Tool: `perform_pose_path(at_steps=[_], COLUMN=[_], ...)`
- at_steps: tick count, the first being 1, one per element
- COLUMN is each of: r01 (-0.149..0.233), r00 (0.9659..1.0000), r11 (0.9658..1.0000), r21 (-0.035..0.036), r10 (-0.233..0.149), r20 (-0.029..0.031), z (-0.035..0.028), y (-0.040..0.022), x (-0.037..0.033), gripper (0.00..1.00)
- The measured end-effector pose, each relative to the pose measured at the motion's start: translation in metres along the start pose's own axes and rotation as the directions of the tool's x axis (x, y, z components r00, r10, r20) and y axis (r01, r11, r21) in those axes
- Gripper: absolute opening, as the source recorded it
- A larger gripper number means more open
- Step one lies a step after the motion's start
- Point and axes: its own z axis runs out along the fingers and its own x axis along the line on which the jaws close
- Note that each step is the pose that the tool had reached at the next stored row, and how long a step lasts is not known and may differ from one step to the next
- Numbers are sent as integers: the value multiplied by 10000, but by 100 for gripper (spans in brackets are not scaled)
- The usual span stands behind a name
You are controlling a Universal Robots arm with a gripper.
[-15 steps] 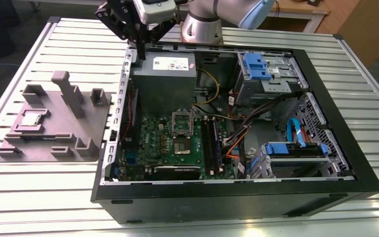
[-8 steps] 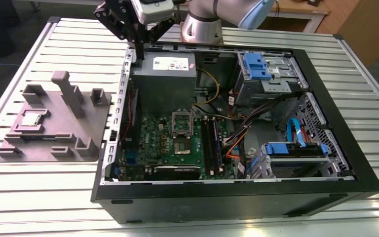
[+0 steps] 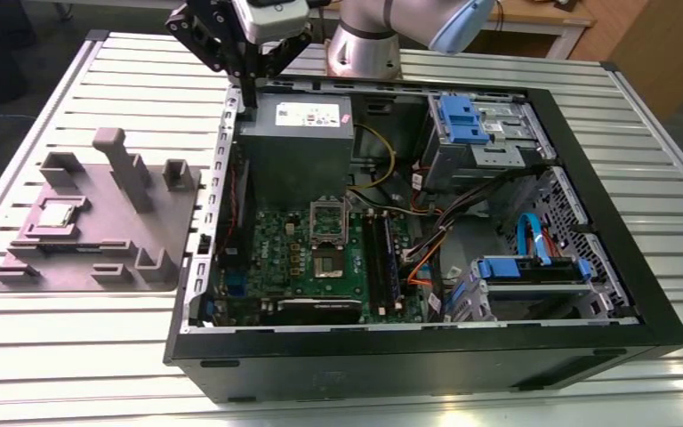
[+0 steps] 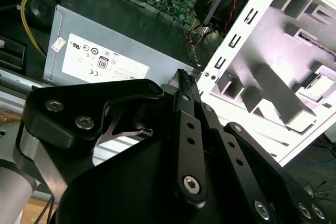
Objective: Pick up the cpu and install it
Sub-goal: 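Reach for the cpu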
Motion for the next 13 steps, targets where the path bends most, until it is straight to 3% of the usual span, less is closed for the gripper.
perform_pose_path(at_steps=[13], r01=[1], r00=[10000], r11=[10000], r21=[0], r10=[-1], r20=[0], z=[0], y=[-2], x=[29], gripper=[10])
